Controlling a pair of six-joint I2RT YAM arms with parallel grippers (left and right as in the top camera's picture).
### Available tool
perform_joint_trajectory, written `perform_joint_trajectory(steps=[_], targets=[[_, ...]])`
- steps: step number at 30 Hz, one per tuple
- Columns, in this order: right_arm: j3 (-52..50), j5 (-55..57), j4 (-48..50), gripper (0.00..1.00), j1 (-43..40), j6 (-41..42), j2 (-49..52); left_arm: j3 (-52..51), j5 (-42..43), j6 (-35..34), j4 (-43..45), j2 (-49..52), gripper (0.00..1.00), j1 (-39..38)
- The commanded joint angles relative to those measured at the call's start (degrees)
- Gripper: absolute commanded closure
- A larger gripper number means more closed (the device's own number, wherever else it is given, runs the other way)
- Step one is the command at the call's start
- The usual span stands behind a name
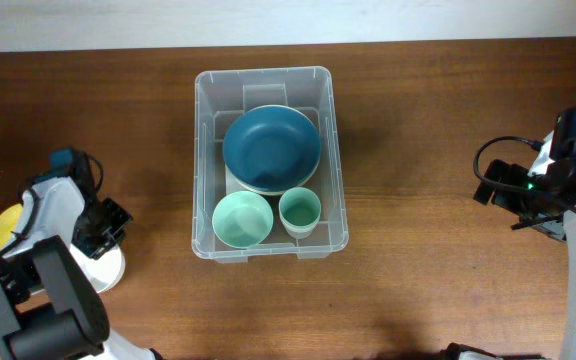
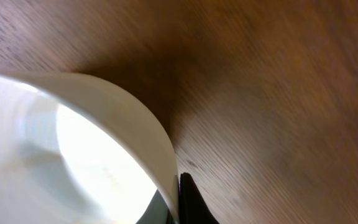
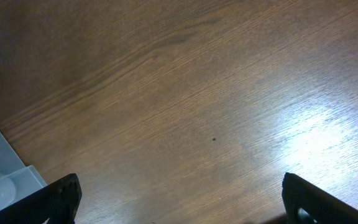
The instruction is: Pack container
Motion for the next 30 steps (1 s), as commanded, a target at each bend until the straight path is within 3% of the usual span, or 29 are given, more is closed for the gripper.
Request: perform_joint_trajectory(steps=[1,11,15,19,30], targets=[[0.72,-0.31,0.17,0.01,-0.15,-0.52,-0.74,6.4,2.56,-0.09,-2.84,-5.53,0.99,-5.66],[0.72,-0.31,0.24,0.01,-0.15,-0.52,-0.74,26.64,-1.44,-0.09,-10.19,-13.92,0.99,-34.4],[0.72,-0.31,0.37,0.01,-0.15,-0.52,-0.74,28.57,-1.84,-0.55,-9.31,-13.57,0.99,-45.16],[0.72,-0.31,0.37,0.01,-0.15,-0.52,-0.74,28.5,-1.84,-0.52,-10.51,-9.4,0.99,-50.49],[0.72,-0.31,0.35,0.01,-0.15,-0.52,-0.74,26.93,5.25,-3.58,-12.72,3.3,0.99,-50.36]])
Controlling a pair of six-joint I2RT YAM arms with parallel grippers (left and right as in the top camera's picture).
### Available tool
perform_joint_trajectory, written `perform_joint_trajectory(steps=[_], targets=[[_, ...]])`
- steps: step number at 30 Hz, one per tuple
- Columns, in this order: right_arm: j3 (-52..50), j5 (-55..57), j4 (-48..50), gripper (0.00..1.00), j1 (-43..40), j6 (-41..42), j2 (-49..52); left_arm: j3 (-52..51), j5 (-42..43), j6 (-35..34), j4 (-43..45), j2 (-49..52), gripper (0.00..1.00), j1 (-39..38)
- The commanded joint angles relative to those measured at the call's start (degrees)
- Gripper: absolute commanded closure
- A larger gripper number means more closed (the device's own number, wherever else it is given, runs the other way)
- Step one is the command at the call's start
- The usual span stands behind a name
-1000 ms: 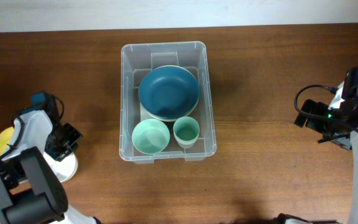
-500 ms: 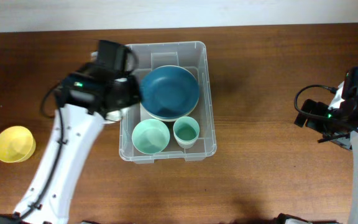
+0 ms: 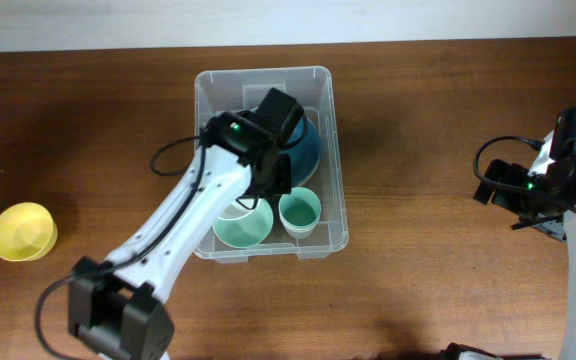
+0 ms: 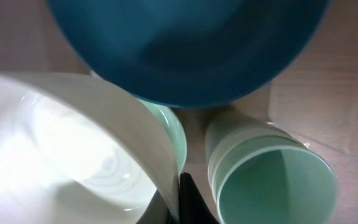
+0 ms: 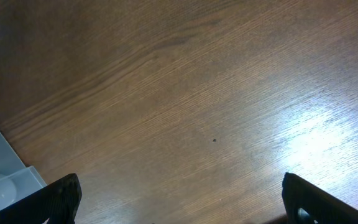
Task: Pack container
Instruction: 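Carry the white cup into the bin and stack it on the light green cup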
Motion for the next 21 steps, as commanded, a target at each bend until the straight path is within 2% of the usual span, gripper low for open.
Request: perform_joint_trajectory(steps=[1,9,11,12,13,14,15,16,21], targets=[[0.72,-0.31,0.13,0.01,-0.15,-0.55,-0.74,-1.31,4.87,-2.1,0.15,2.34,0.99,0.61],[0.72,-0.31,0.09,0.01,-0.15,-0.59,-0.74,-2.08,5.09,-2.08,0.81,4.57,0.99,1.01],[0.72,-0.31,0.07,0.01,-0.15,-0.63,-0.74,-2.08,4.83,-1.9,0.79,4.57,0.86,1.51],[0.72,-0.31,0.09,0.01,-0.15,-1.01,-0.74,-2.08,4.87,-1.09,0.76,4.55,0.74,1.92],[0.72,-0.33,0.09,0.01,-0.15,-1.01,-0.74,-2.05,4.9,-0.72,0.72,4.5,0.52,2.49],[0.72,-0.33,0.11,0.01,-0.15,-1.01,-0.74,-1.88,4.94,-0.72,0.33,4.42,0.4,3.19],[0.72,-0.33,0.13,0.01,-0.15,-1.01,-0.74,-1.66,4.96,-0.72,-0.07,4.39,0.34,3.85],[0.72,-0.33,0.11,0.01,-0.15,-1.01,-0.74,-1.27,4.94,-0.72,-0.81,4.22,0.3,4.68],[0.72,-0.33,0.09,0.01,-0.15,-1.01,-0.74,1.88,3.78,1.03,-3.72,1.68,0.3,10.23]])
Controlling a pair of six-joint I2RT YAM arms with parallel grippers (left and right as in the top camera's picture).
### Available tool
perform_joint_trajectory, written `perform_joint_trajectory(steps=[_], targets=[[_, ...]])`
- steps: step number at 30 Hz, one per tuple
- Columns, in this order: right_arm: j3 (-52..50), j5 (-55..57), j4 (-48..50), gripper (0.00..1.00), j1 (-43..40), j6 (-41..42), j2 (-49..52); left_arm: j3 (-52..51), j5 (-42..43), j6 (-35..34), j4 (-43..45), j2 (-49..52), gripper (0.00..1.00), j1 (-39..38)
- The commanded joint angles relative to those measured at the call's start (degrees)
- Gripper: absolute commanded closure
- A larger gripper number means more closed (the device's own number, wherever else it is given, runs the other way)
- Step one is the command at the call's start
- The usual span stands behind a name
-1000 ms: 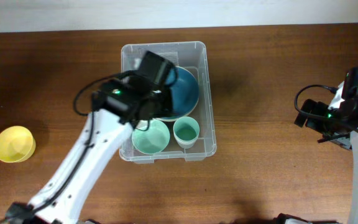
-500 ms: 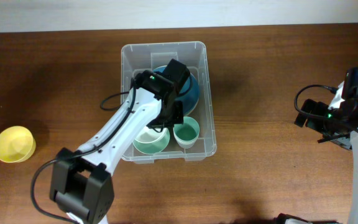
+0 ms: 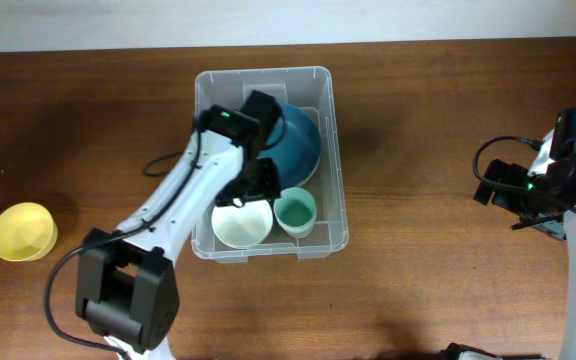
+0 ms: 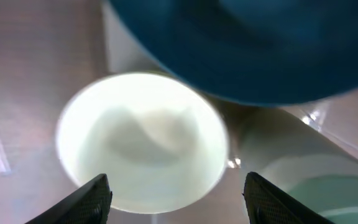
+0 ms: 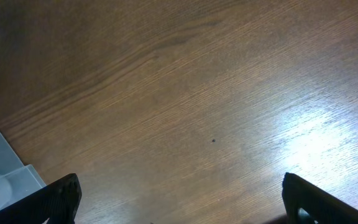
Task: Pack container
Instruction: 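Carry the white cup into the bin and stack it on the light green cup, then move the left gripper to the yellow bowl rim and grasp it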
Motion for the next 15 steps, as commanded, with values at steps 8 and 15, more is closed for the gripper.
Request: perform_joint_trajectory(steps=[8,15], targets=[[0.72,-0.33,0.22,0.01,-0.15,-0.2,-0.7,4.07,-8.72,1.88,-0.24,-16.31,0.22,21.05],[0.72,-0.33,0.17,0.01,-0.15,-0.17,-0.11,3.67,-9.42,2.14,0.09,-15.96,0.13,40.74]])
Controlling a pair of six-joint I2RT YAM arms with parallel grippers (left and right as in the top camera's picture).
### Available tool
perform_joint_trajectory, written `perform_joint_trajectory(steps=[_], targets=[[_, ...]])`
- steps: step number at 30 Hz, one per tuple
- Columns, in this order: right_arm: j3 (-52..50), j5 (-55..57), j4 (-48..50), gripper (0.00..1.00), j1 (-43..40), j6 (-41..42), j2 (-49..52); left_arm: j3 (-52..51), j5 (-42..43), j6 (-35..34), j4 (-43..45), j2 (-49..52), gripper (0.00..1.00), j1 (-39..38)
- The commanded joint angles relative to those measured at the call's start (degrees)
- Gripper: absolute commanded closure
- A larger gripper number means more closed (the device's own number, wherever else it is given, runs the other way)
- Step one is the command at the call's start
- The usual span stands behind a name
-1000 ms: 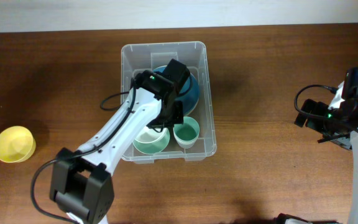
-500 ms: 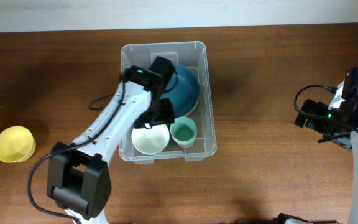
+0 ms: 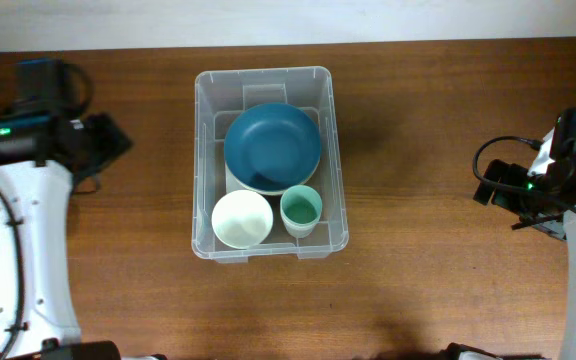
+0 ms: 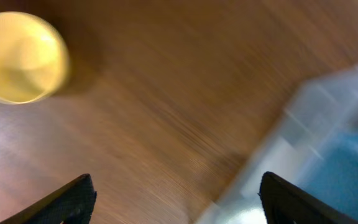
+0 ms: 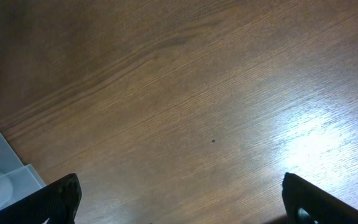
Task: Pack container
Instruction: 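Move the left gripper to the yellow bowl rim and grasp it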
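Note:
The clear plastic container [image 3: 336,150] stands mid-table. Inside it are a dark blue bowl [image 3: 271,148] at the back, a white bowl [image 3: 242,218] at the front left and a mint green cup [image 3: 299,210] at the front right. My left gripper [image 3: 108,140] is open and empty over bare wood at the far left. Its wrist view shows a yellow bowl [image 4: 20,57] on the table and a corner of the container [image 4: 328,112]. Overhead, my left arm hides the yellow bowl. My right gripper [image 5: 179,202] is open over bare wood at the right.
The brown wooden table [image 3: 428,120] stretches on both sides of the container. My right arm [image 3: 558,180], with its cables, stays near the right edge. A pale strip runs along the table's far edge.
My left gripper was open just above the white bowl inside the container. Now it is at the far left of the table, still open and empty. The right arm has not moved.
My left gripper was shut on the white bowl's rim at the table's left, beside the yellow bowl. Then it held that bowl over the mint bowl in the container. Then it was open, with the white bowl resting in the mint bowl. Now it is at the left.

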Motion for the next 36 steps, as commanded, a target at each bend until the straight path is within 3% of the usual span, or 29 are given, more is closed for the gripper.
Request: perform_joint_trajectory(steps=[1,13,23,31,35,36], targets=[[0.72,-0.33,0.13,0.01,-0.15,0.0,-0.09,-0.17,-1.57,1.01,0.31,3.56,0.13,7.61],[0.72,-0.31,0.09,0.01,-0.15,-0.02,-0.09,-0.17,-1.88,1.25,4.7,22.36,0.13,22.88],[0.72,-0.33,0.04,0.01,-0.15,-0.02,-0.09,-0.17,-1.81,3.58,7.93,36.72,0.16,24.81],[0.72,-0.31,-0.02,0.01,-0.15,-0.04,-0.09,-0.13,-1.57,3.58,7.15,37.9,0.43,24.68],[0.72,-0.31,-0.04,0.01,-0.15,-0.46,-0.09,-0.13,1.27,3.87,6.97,37.9,0.82,24.59],[0.72,-0.33,-0.04,0.01,-0.15,-0.46,-0.09,-0.09,1.2,4.04,6.84,37.9,0.86,24.39]])
